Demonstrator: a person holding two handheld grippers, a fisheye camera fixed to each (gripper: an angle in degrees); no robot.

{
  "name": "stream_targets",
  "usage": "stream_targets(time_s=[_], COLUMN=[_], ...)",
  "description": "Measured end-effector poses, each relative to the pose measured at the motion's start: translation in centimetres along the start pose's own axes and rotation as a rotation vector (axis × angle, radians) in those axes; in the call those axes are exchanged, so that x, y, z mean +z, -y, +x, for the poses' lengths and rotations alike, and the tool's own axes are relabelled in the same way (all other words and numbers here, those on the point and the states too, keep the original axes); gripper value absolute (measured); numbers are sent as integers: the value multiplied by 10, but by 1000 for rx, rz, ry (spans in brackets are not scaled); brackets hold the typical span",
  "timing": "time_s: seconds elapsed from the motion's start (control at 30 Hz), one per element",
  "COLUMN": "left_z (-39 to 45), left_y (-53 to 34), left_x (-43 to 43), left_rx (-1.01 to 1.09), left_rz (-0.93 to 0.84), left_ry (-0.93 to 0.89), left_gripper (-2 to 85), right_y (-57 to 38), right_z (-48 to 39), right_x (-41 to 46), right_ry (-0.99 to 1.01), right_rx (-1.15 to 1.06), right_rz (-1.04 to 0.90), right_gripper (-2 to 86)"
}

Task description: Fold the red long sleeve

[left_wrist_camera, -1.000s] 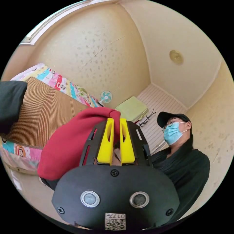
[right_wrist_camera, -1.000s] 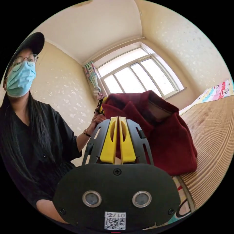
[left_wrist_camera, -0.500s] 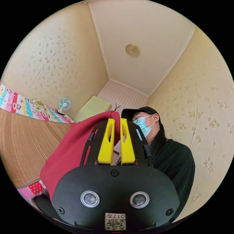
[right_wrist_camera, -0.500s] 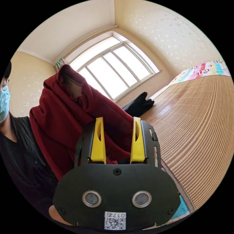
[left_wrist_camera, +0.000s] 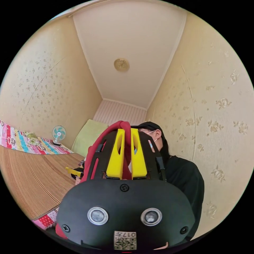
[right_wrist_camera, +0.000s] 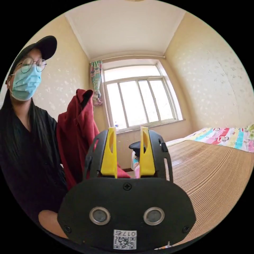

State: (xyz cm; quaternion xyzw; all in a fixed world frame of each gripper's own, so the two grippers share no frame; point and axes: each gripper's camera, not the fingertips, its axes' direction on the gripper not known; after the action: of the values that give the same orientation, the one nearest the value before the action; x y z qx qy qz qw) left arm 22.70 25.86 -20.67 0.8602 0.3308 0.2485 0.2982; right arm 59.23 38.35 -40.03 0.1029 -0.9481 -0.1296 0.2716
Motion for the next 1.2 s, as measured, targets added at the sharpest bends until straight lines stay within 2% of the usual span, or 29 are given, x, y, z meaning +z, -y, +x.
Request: stream_targets(time_s=[0.03, 0.1, 0.13, 0.17, 0.27, 0.33, 0.37, 0.43, 0.5, 0.57, 0.63, 0.67, 0.73, 0.77, 0.83, 0.9, 0.97, 1.0, 1.07, 1.2], left_z=[1, 1, 1, -1, -11, -17, -19, -18, -14, -8, 2, 12, 26, 30, 27, 28, 32, 33, 34, 16], left_y=[3, 5, 6, 6, 2, -1, -1, 2, 8, 19, 27, 30, 34, 37, 40, 35, 22, 17, -8, -40], left_x=[2, 4, 5, 7, 15, 19, 19, 17, 12, 0, -12, -21, -33, -39, -47, -51, -51, -50, -41, -27], left_rx=[-7, -13, -10, -10, 6, 8, 7, 12, 18, 18, 52, 97, 166, 174, 129, 145, 157, 161, 172, 158], left_rz=[7, 21, 28, 34, 41, 51, 66, 75, 81, 75, 64, 56, 37, 15, -11, -13, 24, 46, 200, 446], left_ry=[-32, -72, -99, -131, -247, -313, -325, -327, -310, -249, -186, -141, -53, 32, 130, 267, 527, 575, 728, 765], left_gripper=[37, 38, 38, 38, 41, 42, 42, 42, 42, 42, 43, 43, 43, 42, 41, 39, 36, 35, 34, 33], right_y=[-16, -54, -81, -92, -120, -106, -98, -66, -48, -23, 24, 37, 88, 99, 131, 141, 148, 154, 159, 149], right_z=[5, 7, 2, -3, -16, -11, -9, -3, -3, 4, -14, -24, -79, -94, -141, -169, -191, -201, -208, -214], right_x=[16, 34, 41, 45, 81, 118, 129, 173, 192, 187, 155, 146, 123, 123, 142, 164, 180, 187, 192, 203], right_ry=[138, 338, 398, 396, 160, 175, 191, 217, 114, -107, -375, -442, -705, -773, -1046, -1209, -1279, -1271, -1225, -1224], right_rx=[52, 127, 143, 141, 184, 150, 144, 93, 30, 90, 98, 79, -55, -92, -188, -243, -288, -289, -269, -331], right_rz=[-70, -114, -67, -36, 41, 26, 5, -175, -282, -260, -110, -60, 111, 137, 237, 318, 360, 365, 385, 463], right_gripper=[227, 230, 220, 204, 125, 124, 124, 98, 60, 51, 46, 45, 42, 41, 39, 38, 37, 37, 37, 37])
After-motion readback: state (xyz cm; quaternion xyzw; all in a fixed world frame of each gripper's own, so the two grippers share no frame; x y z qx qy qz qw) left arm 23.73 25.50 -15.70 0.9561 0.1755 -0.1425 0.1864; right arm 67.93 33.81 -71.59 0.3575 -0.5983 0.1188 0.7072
